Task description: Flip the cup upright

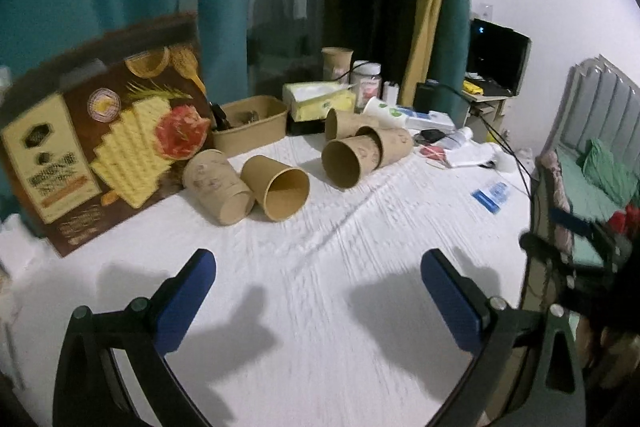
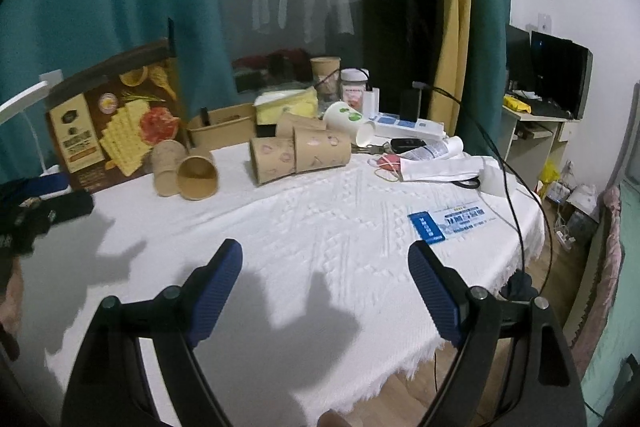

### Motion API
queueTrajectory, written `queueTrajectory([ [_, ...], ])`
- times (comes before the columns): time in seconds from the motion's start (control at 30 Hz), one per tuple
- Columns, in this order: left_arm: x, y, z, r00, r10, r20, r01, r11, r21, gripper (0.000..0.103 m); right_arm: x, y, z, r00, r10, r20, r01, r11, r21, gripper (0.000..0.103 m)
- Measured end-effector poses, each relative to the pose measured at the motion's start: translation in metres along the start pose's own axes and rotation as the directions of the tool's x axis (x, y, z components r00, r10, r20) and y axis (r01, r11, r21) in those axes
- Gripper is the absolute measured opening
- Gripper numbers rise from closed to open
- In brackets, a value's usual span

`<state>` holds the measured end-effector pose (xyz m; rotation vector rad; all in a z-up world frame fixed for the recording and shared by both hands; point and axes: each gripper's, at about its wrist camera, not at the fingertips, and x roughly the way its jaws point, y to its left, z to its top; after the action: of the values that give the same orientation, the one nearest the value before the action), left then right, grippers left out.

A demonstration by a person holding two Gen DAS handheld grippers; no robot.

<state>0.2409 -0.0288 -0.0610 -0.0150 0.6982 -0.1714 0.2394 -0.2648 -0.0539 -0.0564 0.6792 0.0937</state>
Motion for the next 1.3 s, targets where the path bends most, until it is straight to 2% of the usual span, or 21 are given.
queueTrajectory([
  [0.23,0.084,0.026,0.047,0.996,-0.031,-0.078,0.026,0.997,-0.077,0.102,0.069,-0.014,0.03,0.998,0.029,-0.058,-0.028,0.999,0.031,0.083],
  [0.5,0.153,0.047,0.087,0.99,-0.039,-0.138,0.023,0.993,-0.118,0.102,0.097,-0.013,0.052,0.998,0.045,-0.04,-0.044,0.999,0.03,0.083],
  [0.6,0.175,0.053,0.092,0.982,-0.047,-0.183,0.023,0.991,-0.13,0.095,0.102,-0.013,0.051,0.998,0.054,-0.044,-0.053,0.998,0.04,0.083],
  [0.67,0.189,0.057,0.092,0.977,-0.035,-0.212,0.007,0.991,-0.135,0.094,0.104,-0.015,0.049,0.997,0.06,-0.048,-0.058,0.997,0.05,0.083],
  [0.73,0.199,0.057,0.09,0.972,-0.025,-0.235,-0.006,0.992,-0.13,0.088,0.106,-0.017,0.048,0.997,0.064,-0.051,-0.061,0.996,0.06,0.083],
  [0.87,0.206,0.054,0.087,0.97,0.024,-0.242,-0.047,0.995,-0.09,0.087,0.105,-0.02,0.046,0.996,0.067,-0.051,-0.063,0.995,0.074,0.083],
  [0.97,0.211,0.054,0.085,0.963,-0.015,-0.27,-0.014,0.994,-0.106,0.083,0.102,-0.022,0.045,0.996,0.071,-0.047,-0.067,0.994,0.085,0.083],
  [1.03,0.214,0.046,0.081,0.956,-0.032,-0.292,0.009,0.997,-0.081,0.082,0.099,-0.023,0.044,0.996,0.078,-0.044,-0.073,0.993,0.089,0.083],
  [1.13,0.218,0.037,0.078,0.955,-0.012,-0.297,0.003,1.0,-0.028,0.082,0.095,-0.023,0.041,0.996,0.086,-0.039,-0.082,0.992,0.092,0.083],
  [1.2,0.225,0.04,0.077,0.946,-0.032,-0.323,0.015,0.998,-0.056,0.079,0.094,-0.024,0.04,0.995,0.089,-0.041,-0.085,0.992,0.095,0.083],
  [1.3,0.229,0.039,0.079,0.946,-0.017,-0.322,0.002,0.999,-0.045,0.074,0.092,-0.026,0.037,0.995,0.091,-0.043,-0.087,0.991,0.101,0.083],
])
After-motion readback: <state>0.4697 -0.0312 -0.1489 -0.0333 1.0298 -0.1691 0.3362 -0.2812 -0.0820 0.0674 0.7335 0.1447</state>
